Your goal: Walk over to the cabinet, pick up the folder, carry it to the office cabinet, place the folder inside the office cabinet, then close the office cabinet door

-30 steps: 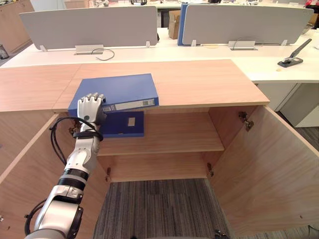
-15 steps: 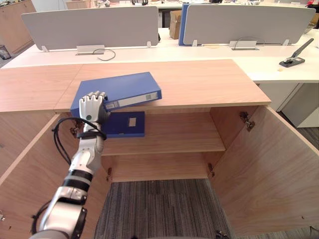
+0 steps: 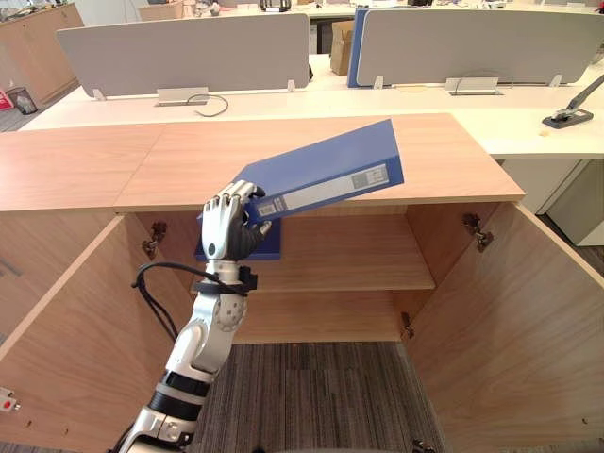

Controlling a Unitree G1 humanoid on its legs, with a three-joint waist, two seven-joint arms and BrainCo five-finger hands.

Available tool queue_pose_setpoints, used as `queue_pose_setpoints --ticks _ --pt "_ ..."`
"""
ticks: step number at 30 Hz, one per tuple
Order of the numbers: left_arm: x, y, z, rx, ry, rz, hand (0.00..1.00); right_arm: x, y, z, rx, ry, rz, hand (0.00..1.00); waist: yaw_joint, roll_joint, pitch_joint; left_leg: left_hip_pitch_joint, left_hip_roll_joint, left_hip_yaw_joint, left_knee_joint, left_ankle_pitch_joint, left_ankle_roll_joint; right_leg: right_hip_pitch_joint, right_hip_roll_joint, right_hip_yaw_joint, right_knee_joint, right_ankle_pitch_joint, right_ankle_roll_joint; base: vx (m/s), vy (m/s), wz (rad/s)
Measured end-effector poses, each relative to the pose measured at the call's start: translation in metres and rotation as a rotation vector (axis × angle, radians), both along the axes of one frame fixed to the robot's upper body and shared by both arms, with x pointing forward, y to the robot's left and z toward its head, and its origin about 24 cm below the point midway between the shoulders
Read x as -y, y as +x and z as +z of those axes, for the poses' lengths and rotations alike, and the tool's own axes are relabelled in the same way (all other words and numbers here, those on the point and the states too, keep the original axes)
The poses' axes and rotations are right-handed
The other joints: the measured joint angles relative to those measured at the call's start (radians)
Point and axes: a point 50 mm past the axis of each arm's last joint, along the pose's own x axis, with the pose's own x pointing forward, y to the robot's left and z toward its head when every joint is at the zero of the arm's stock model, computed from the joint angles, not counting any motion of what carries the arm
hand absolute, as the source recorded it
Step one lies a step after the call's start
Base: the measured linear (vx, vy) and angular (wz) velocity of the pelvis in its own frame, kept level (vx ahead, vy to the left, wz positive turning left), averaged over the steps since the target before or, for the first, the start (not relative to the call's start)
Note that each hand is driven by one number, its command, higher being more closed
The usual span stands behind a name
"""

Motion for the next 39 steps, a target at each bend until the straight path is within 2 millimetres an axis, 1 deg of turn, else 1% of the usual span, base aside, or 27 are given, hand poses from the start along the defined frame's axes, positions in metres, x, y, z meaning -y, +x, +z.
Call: queue_pose_setpoints --ticks 4,6,10,11,12,13,14,15,17,18,19,20,21,23,25,27,30,34,37,39 --pt "-0.001 -0.009 0.008 0.03 -0.084 -0.021 1.0 0.0 -0.003 0.0 -0.008 0.0 -0.002 0.0 0.01 -0.002 -0.001 -0.001 0.001 -0.001 0.004 0.0 0.0 0.001 0.0 0.0 0.002 0.0 0.0 0.0 0.0 0.0" --pt "-0.001 -0.015 0.017 0.063 -0.165 -0.039 1.0 0.0 -0.003 -0.001 -0.005 0.003 -0.029 0.0 0.018 -0.004 -0.003 -0.002 0.001 -0.001 0.004 0.0 0.001 0.0 0.0 0.001 0.004 0.0 0.0 0.0 0.0 0.0" --pt "-0.003 -0.025 0.034 0.133 -0.336 -0.082 1.0 -0.002 -0.002 -0.001 0.007 0.019 -0.083 0.0 0.025 -0.005 -0.005 -0.006 0.001 0.001 0.004 0.003 0.004 -0.007 0.0 0.003 0.014 0.0 0.001 0.0 0.0 0.0" --pt "-0.002 -0.027 0.037 0.147 -0.375 -0.094 1.0 -0.003 0.004 0.0 0.017 0.02 -0.082 0.0 0.027 -0.005 -0.007 -0.012 0.001 0.0 0.001 0.006 0.005 -0.015 0.0 0.004 0.018 0.0 0.001 -0.03 0.002 0.02" --pt "0.0 -0.029 0.04 0.154 -0.432 -0.123 1.0 -0.004 0.017 0.002 0.041 0.01 -0.077 0.0 0.033 -0.005 -0.012 -0.025 0.001 -0.002 0.0 0.011 0.005 -0.031 0.001 0.004 0.023 0.0 0.002 -0.04 0.003 0.04" --pt "0.0 -0.029 0.039 0.147 -0.469 -0.141 1.0 -0.004 0.022 0.002 0.05 0.004 -0.089 0.0 0.037 -0.005 -0.012 -0.028 0.002 -0.003 0.0 0.013 0.006 -0.035 0.002 0.004 0.027 0.0 0.002 -0.06 0.004 0.11" --pt "0.0 -0.03 0.036 0.12 -0.552 -0.193 1.0 -0.008 0.031 0.004 0.074 0.009 -0.102 0.0 0.048 -0.006 -0.014 -0.033 0.001 -0.009 0.004 0.019 0.009 -0.037 0.003 0.003 0.031 0.001 0.002 -0.02 0.002 0.1" --pt "0.0 -0.03 0.036 0.113 -0.57 -0.203 1.0 -0.008 0.033 0.004 0.079 0.011 -0.102 0.0 0.05 -0.006 -0.015 -0.033 0.001 -0.01 0.004 0.02 0.009 -0.037 0.002 0.003 0.032 0.001 0.002 -0.02 0.002 0.12" --pt "-0.004 -0.032 0.028 0.063 -0.702 -0.254 1.0 -0.015 0.046 0.008 0.13 0.025 -0.093 0.0 0.07 -0.007 -0.024 -0.034 0.001 -0.014 0.004 0.023 0.01 -0.037 0.002 0.002 0.034 0.001 0.002 -0.02 0.004 0.05" --pt "-0.007 -0.032 0.026 0.049 -0.748 -0.272 1.0 -0.016 0.05 0.009 0.151 0.027 -0.09 0.0 0.073 -0.008 -0.027 -0.034 0.001 -0.014 0.004 0.023 0.01 -0.037 0.002 0.002 0.034 0.001 0.002 0.0 0.0 0.0" --pt "-0.011 -0.032 0.023 0.022 -0.838 -0.316 1.0 -0.017 0.058 0.013 0.195 0.03 -0.098 0.0 0.074 -0.008 -0.028 -0.034 0.002 -0.015 0.004 0.024 0.011 -0.037 0.002 0.002 0.035 0.001 0.003 -0.04 0.005 0.01" --pt "-0.015 -0.032 0.02 -0.012 -0.967 -0.391 1.0 -0.016 0.067 0.019 0.25 0.027 -0.116 0.0 0.073 -0.009 -0.029 -0.035 0.002 -0.015 0.004 0.027 0.012 -0.039 0.002 0.002 0.036 0.002 0.004 -0.04 0.005 0.0" --pt "-0.016 -0.031 0.019 -0.02 -1.013 -0.415 1.0 -0.015 0.072 0.023 0.284 0.025 -0.124 0.0 0.073 -0.009 -0.029 -0.036 0.002 -0.015 0.004 0.027 0.012 -0.04 0.002 0.002 0.036 0.003 0.005 -0.05 0.007 -0.01" --pt "-0.02 -0.03 0.016 -0.047 -1.154 -0.509 1.0 -0.013 0.093 0.043 0.431 0.019 -0.134 0.0 0.07 -0.015 -0.032 -0.037 0.003 -0.015 0.004 0.029 0.013 -0.041 0.002 0.002 0.035 0.004 0.006 -0.04 0.006 -0.01" --pt "-0.025 -0.031 0.014 -0.05 -1.193 -0.528 1.0 -0.012 0.108 0.059 0.536 0.019 -0.137 0.0 0.065 -0.017 -0.033 -0.036 0.001 -0.014 0.004 0.03 0.013 -0.041 0.002 0.001 0.036 0.005 0.006 0.0 0.0 0.0" --pt "-0.035 -0.035 0.007 -0.05 -1.24 -0.512 1.0 -0.013 0.125 0.085 0.7 0.024 -0.151 0.0 0.05 -0.019 -0.034 -0.035 0.001 -0.014 0.004 0.031 0.013 -0.041 0.003 0.001 0.036 0.005 0.006 0.0 0.0 0.0" --pt "-0.045 -0.04 -0.005 -0.057 -1.303 -0.468 1.0 -0.011 0.136 0.106 0.82 0.021 -0.176 0.0 0.046 -0.021 -0.036 -0.035 0.001 -0.013 0.004 0.031 0.013 -0.042 0.004 0.001 0.035 0.006 0.006 0.0 0.0 0.0" --pt "-0.049 -0.043 -0.012 -0.065 -1.321 -0.442 1.0 -0.014 0.147 0.127 0.938 0.053 -0.192 0.0 0.045 -0.023 -0.036 -0.034 0.002 -0.013 0.004 0.031 0.013 -0.042 0.004 0.001 0.033 0.006 0.006 0.0 0.0 0.0" --pt "-0.05 -0.043 -0.016 -0.088 -1.318 -0.439 1.0 -0.02 0.156 0.148 1.063 0.17 -0.223 0.0 0.045 -0.023 -0.037 -0.034 0.002 -0.011 0.004 0.031 0.013 -0.042 0.004 0.001 0.032 0.006 0.006 0.0 0.0 0.0" --pt "-0.05 -0.042 -0.021 -0.109 -1.311 -0.437 1.0 -0.022 0.163 0.171 1.177 0.218 -0.192 0.0 0.045 -0.025 -0.038 -0.034 0.002 -0.01 0.004 0.03 0.012 -0.043 0.004 0.001 0.03 0.006 0.007 0.0 0.0 0.0"
